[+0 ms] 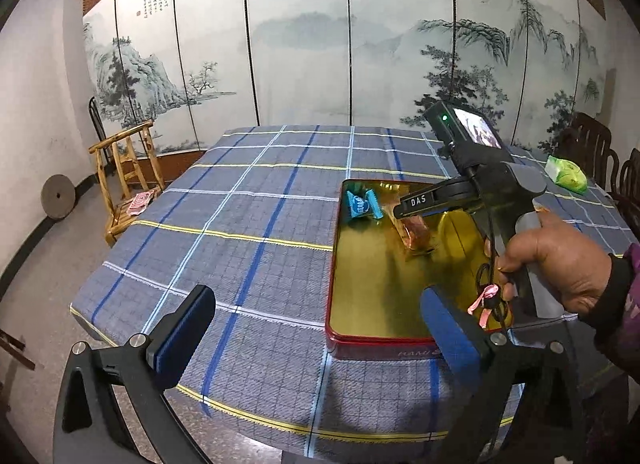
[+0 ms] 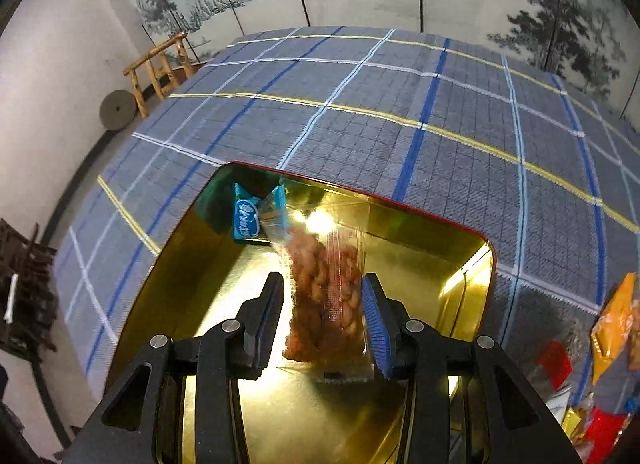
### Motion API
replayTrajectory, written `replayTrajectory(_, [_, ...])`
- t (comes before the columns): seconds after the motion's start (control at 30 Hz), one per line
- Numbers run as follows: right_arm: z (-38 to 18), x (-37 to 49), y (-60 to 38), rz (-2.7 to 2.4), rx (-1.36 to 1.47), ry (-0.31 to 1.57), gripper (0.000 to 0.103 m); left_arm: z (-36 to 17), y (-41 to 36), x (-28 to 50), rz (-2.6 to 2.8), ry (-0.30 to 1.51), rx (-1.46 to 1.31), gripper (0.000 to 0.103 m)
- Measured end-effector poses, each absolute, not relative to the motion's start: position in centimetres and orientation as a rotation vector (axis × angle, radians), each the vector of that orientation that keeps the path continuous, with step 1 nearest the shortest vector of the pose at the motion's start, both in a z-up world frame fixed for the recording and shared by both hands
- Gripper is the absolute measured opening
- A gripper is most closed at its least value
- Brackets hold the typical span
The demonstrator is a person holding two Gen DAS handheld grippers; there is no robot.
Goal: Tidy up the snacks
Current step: 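Lower the orange snack bag into the tin and open the right gripper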
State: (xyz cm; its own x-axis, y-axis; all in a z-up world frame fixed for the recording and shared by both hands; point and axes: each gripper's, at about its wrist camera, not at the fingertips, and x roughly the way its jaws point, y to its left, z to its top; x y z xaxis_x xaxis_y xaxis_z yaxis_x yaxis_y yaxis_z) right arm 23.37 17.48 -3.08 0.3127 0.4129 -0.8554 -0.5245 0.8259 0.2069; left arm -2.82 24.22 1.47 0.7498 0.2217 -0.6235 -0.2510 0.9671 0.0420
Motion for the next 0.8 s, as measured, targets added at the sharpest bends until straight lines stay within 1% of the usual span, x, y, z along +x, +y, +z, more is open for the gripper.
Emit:
replayTrajectory(0.17, [-2.1,22.5,17.8,0.603,-0.16,1.027,0.043,1.3,24.4,-3.1,0.274,0.674,-0.046,0.102])
replayTrajectory(0.27, [-0.5,21.0,18.0,0.573,-0.226,0.934,0.05,1.3,24.7,-3.2,0.278,0.674,-0.055,0.102])
replayTrajectory(0.33, [0.6,19.8,18.0,0.558,-0.267,0.868,0.059,1.2,24.7,-3.3,0.279,0.682,-0.06,0.102])
replayTrajectory(0.43, [2.7,17.7,18.0,0.536,-0.319,0.765,0.065,1.3,24.7,-3.4,0.275,0.686,-0.071,0.101])
replayTrajectory(0.63, [5.5,15.0,17.5,0.501,-0.379,0.655,0.066,1.5,24.0,-3.4,0.265,0.695,-0.076,0.101])
replayTrajectory(0.8, [6.8,13.6,15.9,0.474,-0.385,0.618,0.066,1.9,23.1,-3.4,0.253,0.694,-0.073,0.101])
